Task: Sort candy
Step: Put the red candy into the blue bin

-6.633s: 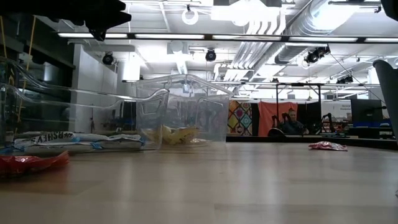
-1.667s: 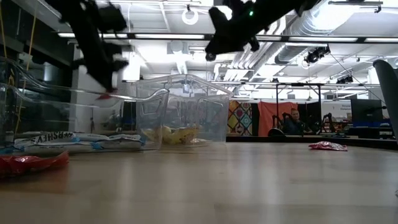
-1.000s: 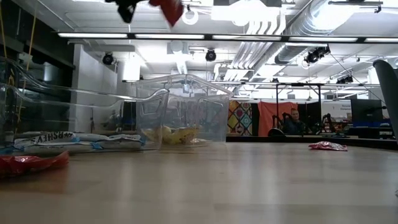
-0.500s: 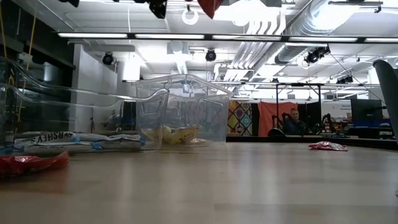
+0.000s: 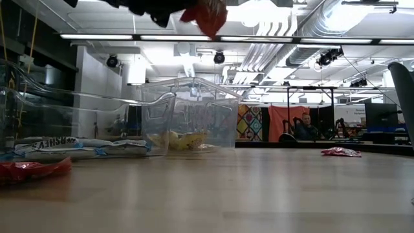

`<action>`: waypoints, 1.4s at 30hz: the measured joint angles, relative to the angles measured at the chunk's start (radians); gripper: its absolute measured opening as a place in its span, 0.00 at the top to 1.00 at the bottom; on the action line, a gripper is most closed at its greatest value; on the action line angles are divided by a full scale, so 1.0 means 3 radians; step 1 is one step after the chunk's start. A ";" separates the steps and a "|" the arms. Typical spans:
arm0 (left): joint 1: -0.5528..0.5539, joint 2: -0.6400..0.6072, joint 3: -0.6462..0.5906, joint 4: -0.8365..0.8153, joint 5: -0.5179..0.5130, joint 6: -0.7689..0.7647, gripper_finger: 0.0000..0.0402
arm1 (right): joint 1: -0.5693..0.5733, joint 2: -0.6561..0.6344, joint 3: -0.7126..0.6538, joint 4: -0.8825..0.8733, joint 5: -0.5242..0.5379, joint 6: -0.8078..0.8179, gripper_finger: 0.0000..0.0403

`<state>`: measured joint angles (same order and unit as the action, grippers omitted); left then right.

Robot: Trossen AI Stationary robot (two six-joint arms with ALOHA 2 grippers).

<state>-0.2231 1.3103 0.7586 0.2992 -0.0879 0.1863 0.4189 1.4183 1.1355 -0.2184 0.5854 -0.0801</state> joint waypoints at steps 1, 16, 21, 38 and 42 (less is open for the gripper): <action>-0.0001 -0.0016 -0.0002 -0.0086 0.0000 0.0002 1.00 | -0.0001 0.0048 0.0070 -0.0033 0.0001 -0.0053 0.49; -0.0001 -0.0062 -0.0004 -0.0188 0.0257 -0.0085 1.00 | -0.0100 0.0710 0.0701 -0.0527 0.0030 -0.0811 0.32; 0.0002 -0.0062 -0.0004 -0.0185 0.0234 -0.0033 1.00 | -0.0177 0.0746 0.0707 -0.0528 0.0018 -0.0785 0.35; 0.0002 -0.0099 -0.0004 -0.0228 -0.0115 -0.0017 0.88 | -0.0153 0.0740 0.0707 -0.0588 -0.0093 -0.0714 0.93; 0.0004 -0.0289 -0.0004 -0.0607 -0.0484 0.0024 0.78 | -0.0127 0.0666 0.0707 -0.0833 -0.0055 -0.0603 0.98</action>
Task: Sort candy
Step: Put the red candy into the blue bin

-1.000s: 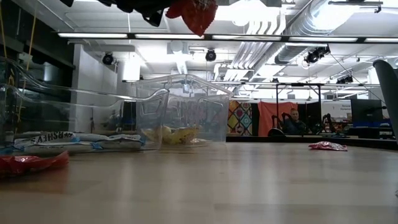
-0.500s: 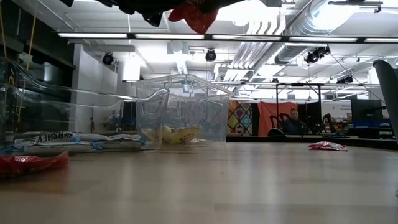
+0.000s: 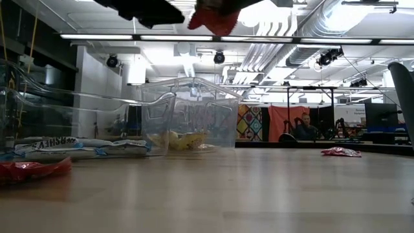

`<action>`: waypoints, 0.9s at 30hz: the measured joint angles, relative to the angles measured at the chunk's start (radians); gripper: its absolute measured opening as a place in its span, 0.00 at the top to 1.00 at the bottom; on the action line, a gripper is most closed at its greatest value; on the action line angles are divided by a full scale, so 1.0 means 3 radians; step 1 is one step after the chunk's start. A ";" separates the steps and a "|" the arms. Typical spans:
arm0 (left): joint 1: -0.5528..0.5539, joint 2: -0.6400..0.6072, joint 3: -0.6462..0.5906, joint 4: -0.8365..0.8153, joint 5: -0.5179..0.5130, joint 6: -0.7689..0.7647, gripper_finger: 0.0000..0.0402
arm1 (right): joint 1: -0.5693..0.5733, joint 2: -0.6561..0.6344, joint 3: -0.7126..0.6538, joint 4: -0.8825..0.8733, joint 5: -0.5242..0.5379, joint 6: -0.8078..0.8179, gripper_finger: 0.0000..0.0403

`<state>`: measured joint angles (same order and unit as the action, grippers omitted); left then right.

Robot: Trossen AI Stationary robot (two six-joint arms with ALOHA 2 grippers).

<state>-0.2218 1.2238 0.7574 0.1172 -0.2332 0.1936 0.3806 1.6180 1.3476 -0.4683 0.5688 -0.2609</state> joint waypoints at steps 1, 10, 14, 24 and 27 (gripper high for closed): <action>0.0000 -0.0042 0.0000 -0.0085 -0.0077 0.0000 0.76 | 0.0003 -0.0025 0.0000 -0.0073 0.0010 0.0076 0.98; 0.0263 -0.0377 -0.0362 -0.0168 -0.0301 -0.0033 0.67 | 0.0138 -0.0285 0.0000 -0.0831 0.0020 0.0860 0.99; 0.0431 -0.0499 -0.0546 0.0119 -0.0022 -0.0057 0.67 | 0.0281 -0.0423 0.0000 -0.1010 0.0031 0.1146 0.99; 0.0587 -0.0636 -0.0697 0.0430 0.0568 -0.0043 0.67 | 0.0805 -0.0785 0.0000 -0.2514 -0.0669 0.3403 1.00; 0.0586 -0.0635 -0.0697 0.0427 0.0571 -0.0091 0.67 | 0.1076 -0.0806 0.0000 -0.2736 -0.1079 0.4295 1.00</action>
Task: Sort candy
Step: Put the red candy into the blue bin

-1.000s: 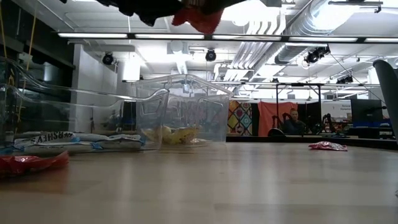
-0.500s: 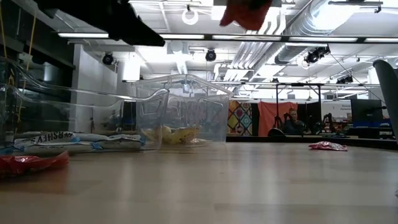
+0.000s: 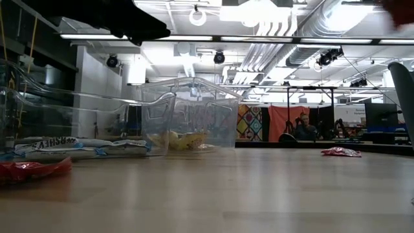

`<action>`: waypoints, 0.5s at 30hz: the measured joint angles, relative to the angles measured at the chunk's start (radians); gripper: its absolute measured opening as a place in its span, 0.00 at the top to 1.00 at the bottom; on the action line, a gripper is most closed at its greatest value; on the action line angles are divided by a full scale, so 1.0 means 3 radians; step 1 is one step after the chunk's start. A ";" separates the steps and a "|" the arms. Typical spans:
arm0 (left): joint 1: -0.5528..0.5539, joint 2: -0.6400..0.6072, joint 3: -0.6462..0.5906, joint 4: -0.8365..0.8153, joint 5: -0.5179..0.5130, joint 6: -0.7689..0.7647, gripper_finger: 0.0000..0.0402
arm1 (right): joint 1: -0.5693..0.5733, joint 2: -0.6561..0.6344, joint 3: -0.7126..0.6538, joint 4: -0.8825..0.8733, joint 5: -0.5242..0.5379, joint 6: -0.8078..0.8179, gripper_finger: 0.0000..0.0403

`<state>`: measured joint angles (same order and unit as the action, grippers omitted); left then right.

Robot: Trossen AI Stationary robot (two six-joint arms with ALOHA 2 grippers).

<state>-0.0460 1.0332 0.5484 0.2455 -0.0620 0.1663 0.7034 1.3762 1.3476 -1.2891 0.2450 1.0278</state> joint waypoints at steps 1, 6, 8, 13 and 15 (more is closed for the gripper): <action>0.0000 0.0000 0.0000 -0.0001 0.0000 -0.0018 0.67 | 0.0097 0.0001 0.0000 -0.0017 -0.0142 0.0273 1.00; 0.0000 0.0000 0.0000 -0.0001 0.0003 -0.0105 0.67 | 0.0495 0.0043 0.0000 0.0000 -0.0509 0.1397 0.97; 0.0000 0.0000 0.0000 -0.0001 0.0003 -0.0106 0.67 | 0.0567 0.0065 0.0000 -0.0016 -0.0503 0.1818 0.94; -0.0001 -0.0001 0.0050 0.0003 0.0001 -0.0107 0.67 | 0.0579 0.0147 -0.0001 -0.0076 -0.0728 0.2504 0.80; -0.0001 -0.0001 0.0057 0.0003 0.0001 -0.0115 0.67 | 0.0579 0.0179 -0.0001 -0.0075 -0.0773 0.2596 0.73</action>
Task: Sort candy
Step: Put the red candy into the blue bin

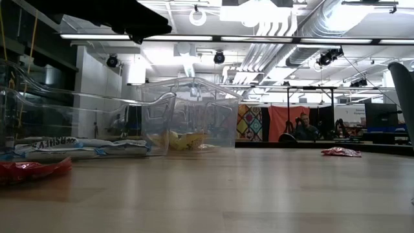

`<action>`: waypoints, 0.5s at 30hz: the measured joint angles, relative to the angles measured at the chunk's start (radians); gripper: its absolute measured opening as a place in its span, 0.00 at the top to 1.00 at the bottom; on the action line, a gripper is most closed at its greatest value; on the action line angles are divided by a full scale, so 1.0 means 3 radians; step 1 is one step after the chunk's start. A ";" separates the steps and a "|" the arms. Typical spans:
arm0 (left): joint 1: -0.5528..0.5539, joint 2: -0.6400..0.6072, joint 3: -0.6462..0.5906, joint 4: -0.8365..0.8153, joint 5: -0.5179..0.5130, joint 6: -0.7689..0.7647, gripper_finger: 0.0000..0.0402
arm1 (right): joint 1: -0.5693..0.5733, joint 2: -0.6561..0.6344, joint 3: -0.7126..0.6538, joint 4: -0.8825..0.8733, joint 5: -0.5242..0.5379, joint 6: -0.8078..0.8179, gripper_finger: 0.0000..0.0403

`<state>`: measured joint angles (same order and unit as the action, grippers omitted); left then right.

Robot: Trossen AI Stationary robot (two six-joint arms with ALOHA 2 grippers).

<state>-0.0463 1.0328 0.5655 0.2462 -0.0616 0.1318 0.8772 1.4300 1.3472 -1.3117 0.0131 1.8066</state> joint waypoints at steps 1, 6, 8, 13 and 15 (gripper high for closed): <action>0.0000 0.0001 0.0000 -0.0009 0.0000 0.0000 0.67 | 0.0000 0.0014 0.0000 -0.0001 0.0007 0.0045 0.69; 0.0000 0.0001 0.0000 -0.0007 0.0000 -0.0028 0.67 | 0.0000 0.0081 0.0000 0.0057 0.0040 -0.0107 0.52; 0.0000 0.0001 0.0000 -0.0004 -0.0001 -0.0093 0.67 | 0.0000 0.0081 0.0000 0.0087 0.0061 -0.0191 0.47; -0.0018 0.0001 0.0000 -0.0020 0.0005 -0.0534 0.67 | -0.0024 0.0077 0.0000 0.0164 0.0385 -0.0504 0.43; -0.0071 0.0003 0.0000 -0.0030 0.0010 -0.0716 0.67 | -0.0028 0.0077 0.0000 0.0187 0.0698 -0.0695 0.43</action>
<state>-0.0676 1.0336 0.5655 0.2372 -0.0587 -0.0830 0.8688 1.4532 1.3472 -1.2557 0.2226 1.5983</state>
